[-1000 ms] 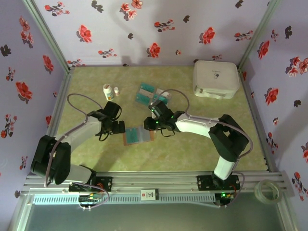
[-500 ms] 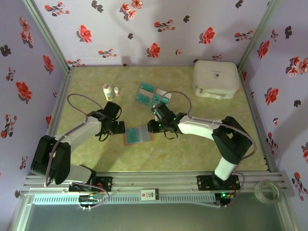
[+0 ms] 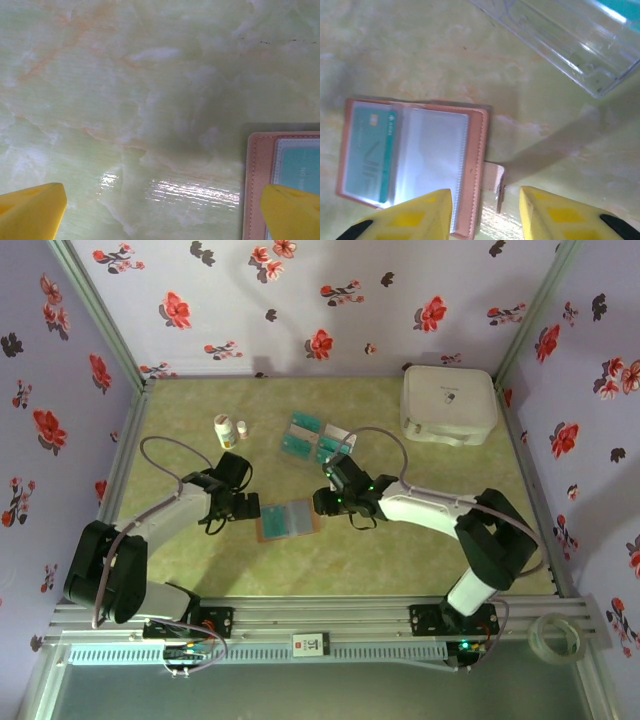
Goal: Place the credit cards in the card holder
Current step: Move the card holder to the center of the table.
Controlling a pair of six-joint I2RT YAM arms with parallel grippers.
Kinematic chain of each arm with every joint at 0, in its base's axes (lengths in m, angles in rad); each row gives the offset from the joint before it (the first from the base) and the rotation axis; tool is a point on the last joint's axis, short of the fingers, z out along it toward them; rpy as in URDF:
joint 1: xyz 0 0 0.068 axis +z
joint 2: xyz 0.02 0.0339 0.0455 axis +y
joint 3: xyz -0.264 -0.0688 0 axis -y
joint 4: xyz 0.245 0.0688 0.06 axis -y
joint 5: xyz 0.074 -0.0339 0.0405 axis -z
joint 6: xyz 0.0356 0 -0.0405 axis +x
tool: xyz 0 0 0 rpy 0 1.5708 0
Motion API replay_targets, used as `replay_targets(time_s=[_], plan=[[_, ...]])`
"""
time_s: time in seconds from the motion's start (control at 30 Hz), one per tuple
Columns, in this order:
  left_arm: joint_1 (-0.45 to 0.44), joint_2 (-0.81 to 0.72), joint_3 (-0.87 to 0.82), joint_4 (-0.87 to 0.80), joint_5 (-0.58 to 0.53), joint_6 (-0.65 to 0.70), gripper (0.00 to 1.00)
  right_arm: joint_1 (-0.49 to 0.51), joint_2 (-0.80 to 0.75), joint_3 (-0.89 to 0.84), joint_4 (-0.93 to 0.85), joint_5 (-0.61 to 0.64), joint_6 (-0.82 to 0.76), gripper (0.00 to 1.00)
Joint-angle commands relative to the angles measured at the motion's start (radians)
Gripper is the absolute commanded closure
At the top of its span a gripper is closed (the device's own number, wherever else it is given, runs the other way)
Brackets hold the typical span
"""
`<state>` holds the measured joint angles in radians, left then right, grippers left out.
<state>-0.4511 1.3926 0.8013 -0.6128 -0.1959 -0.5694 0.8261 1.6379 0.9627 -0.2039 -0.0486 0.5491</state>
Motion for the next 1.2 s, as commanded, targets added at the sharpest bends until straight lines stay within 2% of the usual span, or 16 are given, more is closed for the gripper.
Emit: replay_targets(time_s=[0.0,0.27,0.5,0.57,0.67,0.7,0.93,1.17], plan=[[0.005,0.006,-0.009,-0.001,0.014,-0.007,0.00,-0.005,0.047,0.004,0.013,-0.005,-0.011,0.66],[0.005,0.003,-0.011,-0.004,0.019,-0.004,0.00,-0.040,0.014,-0.051,0.027,-0.005,-0.011,0.97],[0.003,0.007,-0.013,0.000,0.030,-0.003,0.00,-0.083,-0.076,-0.130,0.013,0.010,-0.017,1.00],[0.001,0.011,-0.012,0.005,0.036,-0.003,0.00,-0.087,-0.091,-0.142,0.013,0.007,-0.013,0.96],[-0.008,0.020,-0.010,0.010,0.046,0.000,0.00,-0.087,-0.117,-0.143,-0.004,0.012,-0.009,0.73],[-0.014,0.023,-0.012,0.014,0.051,-0.001,0.00,-0.087,-0.130,-0.145,-0.010,0.017,-0.007,0.69],[-0.066,0.028,-0.029,0.033,0.070,-0.016,0.00,-0.087,-0.241,-0.146,-0.021,0.014,0.027,0.62],[-0.135,0.026,-0.066,0.057,0.075,-0.059,0.00,-0.074,-0.219,-0.130,0.051,-0.098,0.082,0.62]])
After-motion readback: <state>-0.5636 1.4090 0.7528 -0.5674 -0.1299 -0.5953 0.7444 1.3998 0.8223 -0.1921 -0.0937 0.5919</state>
